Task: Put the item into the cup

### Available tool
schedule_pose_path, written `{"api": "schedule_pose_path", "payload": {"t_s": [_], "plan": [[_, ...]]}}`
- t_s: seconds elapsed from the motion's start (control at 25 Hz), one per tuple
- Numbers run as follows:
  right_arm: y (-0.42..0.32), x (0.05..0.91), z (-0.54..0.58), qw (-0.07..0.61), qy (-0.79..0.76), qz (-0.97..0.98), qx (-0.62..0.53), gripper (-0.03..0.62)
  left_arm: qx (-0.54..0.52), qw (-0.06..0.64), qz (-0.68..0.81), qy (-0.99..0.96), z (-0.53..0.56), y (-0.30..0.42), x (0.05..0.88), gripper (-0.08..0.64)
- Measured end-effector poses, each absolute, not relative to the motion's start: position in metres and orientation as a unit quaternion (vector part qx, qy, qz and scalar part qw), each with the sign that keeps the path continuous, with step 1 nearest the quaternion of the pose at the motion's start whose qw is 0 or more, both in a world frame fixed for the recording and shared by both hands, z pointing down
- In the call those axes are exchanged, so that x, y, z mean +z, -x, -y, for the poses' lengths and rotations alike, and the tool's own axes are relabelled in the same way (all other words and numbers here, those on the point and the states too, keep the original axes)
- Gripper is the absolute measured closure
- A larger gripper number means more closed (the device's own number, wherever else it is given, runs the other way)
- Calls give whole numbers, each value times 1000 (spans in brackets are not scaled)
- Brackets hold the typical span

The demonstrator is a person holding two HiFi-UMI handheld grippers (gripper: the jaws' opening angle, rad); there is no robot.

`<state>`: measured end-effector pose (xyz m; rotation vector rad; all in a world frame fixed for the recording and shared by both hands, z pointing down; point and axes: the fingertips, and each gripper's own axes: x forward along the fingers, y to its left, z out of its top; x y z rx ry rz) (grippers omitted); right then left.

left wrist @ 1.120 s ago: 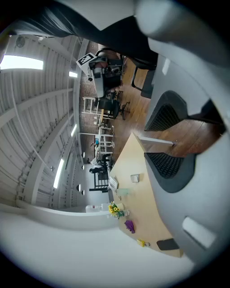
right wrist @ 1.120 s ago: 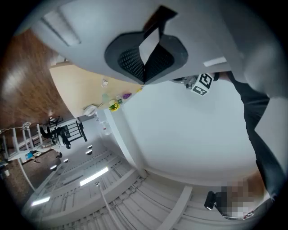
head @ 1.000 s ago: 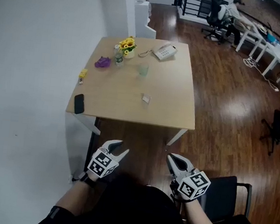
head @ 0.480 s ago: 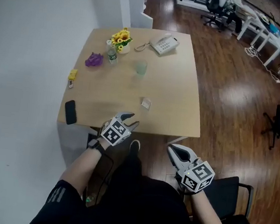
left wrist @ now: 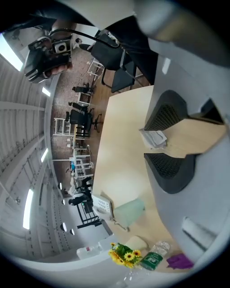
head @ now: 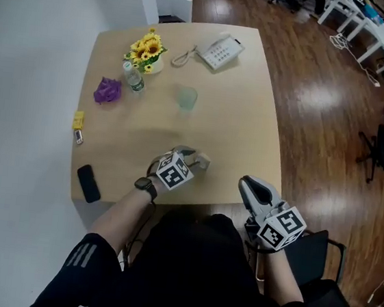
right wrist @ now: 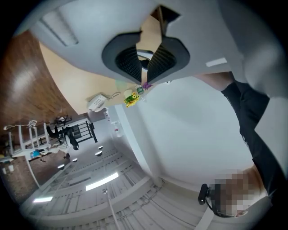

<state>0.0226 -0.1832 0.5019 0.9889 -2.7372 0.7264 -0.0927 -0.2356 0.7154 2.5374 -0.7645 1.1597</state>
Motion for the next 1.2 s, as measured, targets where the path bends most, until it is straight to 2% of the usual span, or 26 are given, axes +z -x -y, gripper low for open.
{"api": "schedule_pose_path", "payload": {"t_s": [0.36,0.6,0.72,0.96,1.2], "plan": [[-6,529,242,92,-309,905,278,546,452,131,200,-860,251,83,766,411],[-5,552,267,103,-294,903,295,546,451,141,182,-863,250,73,774,523],[-8,556,274,108,-289,903,299,546,446,144,181,-865,250,71,770,552],[-12,555,287,108,-285,904,299,546,401,149,252,-868,280,93,732,558],[-9,554,300,105,-269,910,296,546,364,134,375,-842,364,168,678,558]]}}
